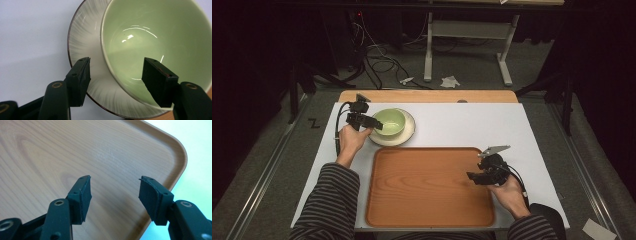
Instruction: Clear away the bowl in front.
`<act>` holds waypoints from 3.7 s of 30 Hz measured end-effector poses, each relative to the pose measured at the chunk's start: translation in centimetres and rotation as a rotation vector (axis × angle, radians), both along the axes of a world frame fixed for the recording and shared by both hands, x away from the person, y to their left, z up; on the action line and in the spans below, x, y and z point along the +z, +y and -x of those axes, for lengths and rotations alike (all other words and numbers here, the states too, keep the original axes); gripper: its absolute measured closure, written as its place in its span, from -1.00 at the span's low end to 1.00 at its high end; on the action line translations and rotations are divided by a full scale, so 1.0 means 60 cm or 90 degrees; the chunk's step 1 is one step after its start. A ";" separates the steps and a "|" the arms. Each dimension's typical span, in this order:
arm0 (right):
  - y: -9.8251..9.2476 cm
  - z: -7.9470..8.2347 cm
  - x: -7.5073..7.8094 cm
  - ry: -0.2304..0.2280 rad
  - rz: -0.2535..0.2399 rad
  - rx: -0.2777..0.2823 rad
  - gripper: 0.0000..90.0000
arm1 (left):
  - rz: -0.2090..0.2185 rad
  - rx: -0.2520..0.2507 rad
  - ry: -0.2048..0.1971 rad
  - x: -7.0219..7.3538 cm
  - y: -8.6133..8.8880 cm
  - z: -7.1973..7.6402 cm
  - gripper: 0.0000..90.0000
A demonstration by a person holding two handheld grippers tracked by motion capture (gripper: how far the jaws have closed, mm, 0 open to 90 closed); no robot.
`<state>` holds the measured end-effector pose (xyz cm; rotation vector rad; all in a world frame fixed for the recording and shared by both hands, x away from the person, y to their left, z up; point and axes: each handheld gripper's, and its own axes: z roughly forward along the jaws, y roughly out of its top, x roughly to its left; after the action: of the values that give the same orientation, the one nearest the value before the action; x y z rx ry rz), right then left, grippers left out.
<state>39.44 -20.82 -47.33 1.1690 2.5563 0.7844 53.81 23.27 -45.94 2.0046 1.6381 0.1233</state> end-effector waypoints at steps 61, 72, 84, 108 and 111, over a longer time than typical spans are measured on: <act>0.010 0.008 -0.003 -0.014 0.017 0.024 -0.07 | 0.050 0.003 0.032 -0.030 -0.006 -0.023 0.86; 0.008 0.008 -0.002 -0.017 0.012 0.025 -0.07 | 0.055 -0.012 0.016 -0.017 -0.011 -0.019 0.86; 0.009 0.010 -0.001 -0.019 0.012 0.026 -0.07 | 0.079 -0.032 -0.030 0.016 -0.016 -0.002 0.86; 0.010 0.010 -0.002 -0.017 0.014 0.027 -0.07 | 0.104 -0.120 -0.056 0.065 -0.055 0.029 0.86; 0.010 0.010 -0.002 -0.017 0.018 0.027 -0.07 | 0.104 -0.141 -0.060 0.073 -0.068 0.035 0.86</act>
<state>38.82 -20.22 -47.44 1.0926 2.5687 0.7663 51.71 19.17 -41.54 2.0055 1.3155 0.0016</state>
